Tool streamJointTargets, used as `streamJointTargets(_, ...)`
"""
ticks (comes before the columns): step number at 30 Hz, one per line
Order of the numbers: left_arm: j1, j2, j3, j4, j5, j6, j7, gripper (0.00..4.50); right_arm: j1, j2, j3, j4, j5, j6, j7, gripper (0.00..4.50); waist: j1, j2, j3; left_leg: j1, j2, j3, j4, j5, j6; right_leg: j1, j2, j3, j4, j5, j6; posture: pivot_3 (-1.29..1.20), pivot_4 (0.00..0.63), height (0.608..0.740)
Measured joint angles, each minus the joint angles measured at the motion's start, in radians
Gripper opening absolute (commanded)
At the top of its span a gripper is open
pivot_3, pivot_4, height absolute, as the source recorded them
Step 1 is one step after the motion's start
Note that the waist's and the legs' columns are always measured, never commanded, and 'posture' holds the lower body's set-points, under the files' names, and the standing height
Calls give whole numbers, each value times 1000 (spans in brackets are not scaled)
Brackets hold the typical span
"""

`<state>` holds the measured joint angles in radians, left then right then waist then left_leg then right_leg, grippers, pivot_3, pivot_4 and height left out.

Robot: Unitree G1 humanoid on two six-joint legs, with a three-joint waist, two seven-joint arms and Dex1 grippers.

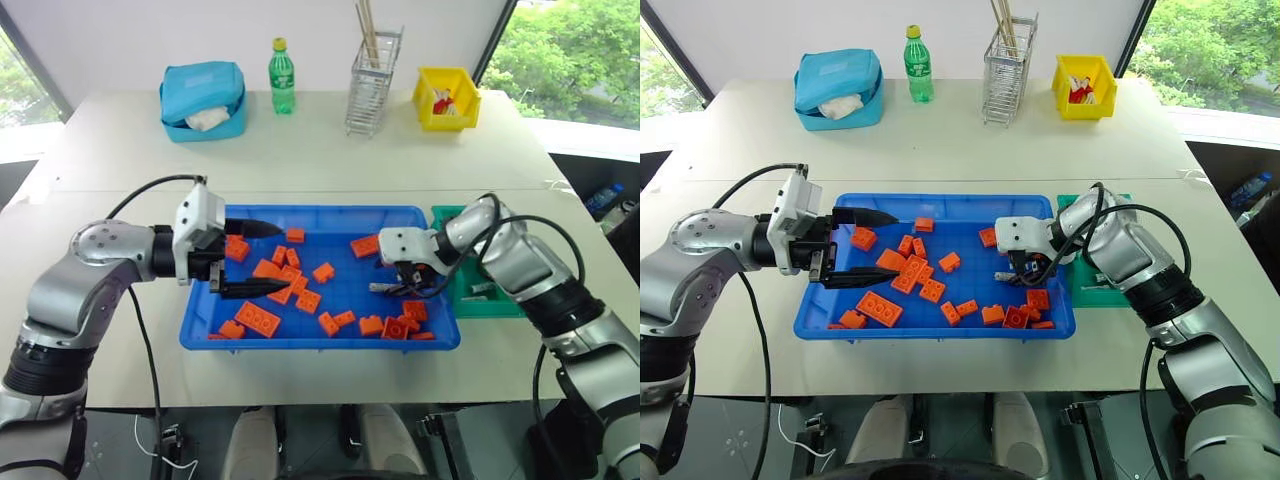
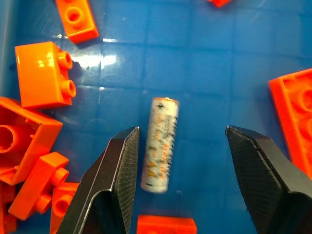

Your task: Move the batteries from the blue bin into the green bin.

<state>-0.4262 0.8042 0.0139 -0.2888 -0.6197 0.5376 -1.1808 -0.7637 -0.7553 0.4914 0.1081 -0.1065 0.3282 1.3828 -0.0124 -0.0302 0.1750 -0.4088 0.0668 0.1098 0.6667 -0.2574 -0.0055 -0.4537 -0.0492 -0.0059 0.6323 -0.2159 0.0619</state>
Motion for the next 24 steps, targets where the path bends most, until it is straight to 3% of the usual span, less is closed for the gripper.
streamJointTargets(4,3,6,3,-8,-1,5,6,4500,5,5,2,5,-3,-12,12,29,2,0,0,0,0,0,0,0,0,0,0,0,0,0,0,0,150,736)
streamJointTargets(10,20,16,9,-10,-2,8,10,4500,7,30,-54,-85,97,145,29,17,-1,0,0,0,0,0,0,0,0,-1,0,0,1,0,0,0,150,736)
streamJointTargets(15,31,16,10,-9,-2,12,11,4500,-75,17,-262,-140,218,344,-54,17,1,0,0,-1,0,0,0,0,0,-1,-1,0,1,0,0,0,150,736)
streamJointTargets(18,54,21,24,-5,-2,13,7,4500,-93,-62,-381,-142,250,394,-109,17,10,0,0,-1,0,0,-1,0,0,-1,-1,0,0,0,0,0,150,736)
streamJointTargets(21,72,36,50,24,0,8,3,4500,-1,-198,-478,-124,261,392,-121,17,20,0,0,-1,0,1,-1,0,0,-1,-1,0,-2,0,-1,0,150,736)
streamJointTargets(24,68,42,73,65,3,-5,4,4500,106,-245,-525,-106,274,389,-136,17,19,0,0,-1,0,1,-1,0,0,-1,-1,0,-2,0,-1,0,150,736)
